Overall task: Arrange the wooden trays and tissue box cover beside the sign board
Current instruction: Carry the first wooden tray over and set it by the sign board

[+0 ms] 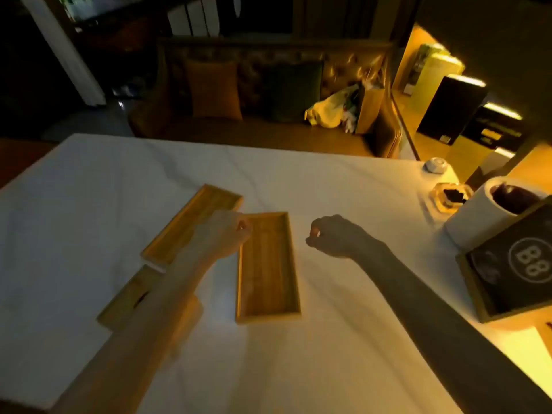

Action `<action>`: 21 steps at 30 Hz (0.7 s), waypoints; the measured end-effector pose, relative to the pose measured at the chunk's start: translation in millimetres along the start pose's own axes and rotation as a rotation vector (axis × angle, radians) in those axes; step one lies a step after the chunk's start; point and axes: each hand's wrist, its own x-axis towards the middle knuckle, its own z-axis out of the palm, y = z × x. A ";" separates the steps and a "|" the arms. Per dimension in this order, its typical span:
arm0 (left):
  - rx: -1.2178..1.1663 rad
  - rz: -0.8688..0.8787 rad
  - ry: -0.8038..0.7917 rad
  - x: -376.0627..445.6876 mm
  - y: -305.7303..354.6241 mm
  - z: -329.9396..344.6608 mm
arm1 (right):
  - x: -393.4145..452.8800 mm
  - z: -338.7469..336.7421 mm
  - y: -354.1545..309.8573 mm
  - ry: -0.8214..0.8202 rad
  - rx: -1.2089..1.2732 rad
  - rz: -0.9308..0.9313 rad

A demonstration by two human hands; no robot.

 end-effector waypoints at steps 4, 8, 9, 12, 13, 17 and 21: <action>-0.039 -0.115 0.009 -10.9 -31.7 50.6 | 6.6 64.1 3.4 -0.011 0.085 0.081; -0.162 -0.247 0.109 -39.3 -50.1 107.4 | 3.4 127.7 3.6 0.019 0.246 0.167; -0.166 -0.258 0.126 -45.4 -56.2 122.5 | 1.4 142.6 3.5 0.027 0.258 0.180; -0.023 -0.217 0.107 -59.9 -72.8 156.6 | -5.6 178.0 3.6 0.047 0.210 0.188; 0.010 -0.224 0.091 -62.1 -77.5 164.1 | -7.3 187.0 4.4 0.054 0.186 0.191; 0.042 -0.259 0.016 -64.4 -81.7 176.1 | -10.0 201.6 1.8 0.098 0.181 0.224; -0.046 -0.283 0.009 -61.3 -79.0 175.7 | -6.6 199.5 1.9 0.100 0.210 0.229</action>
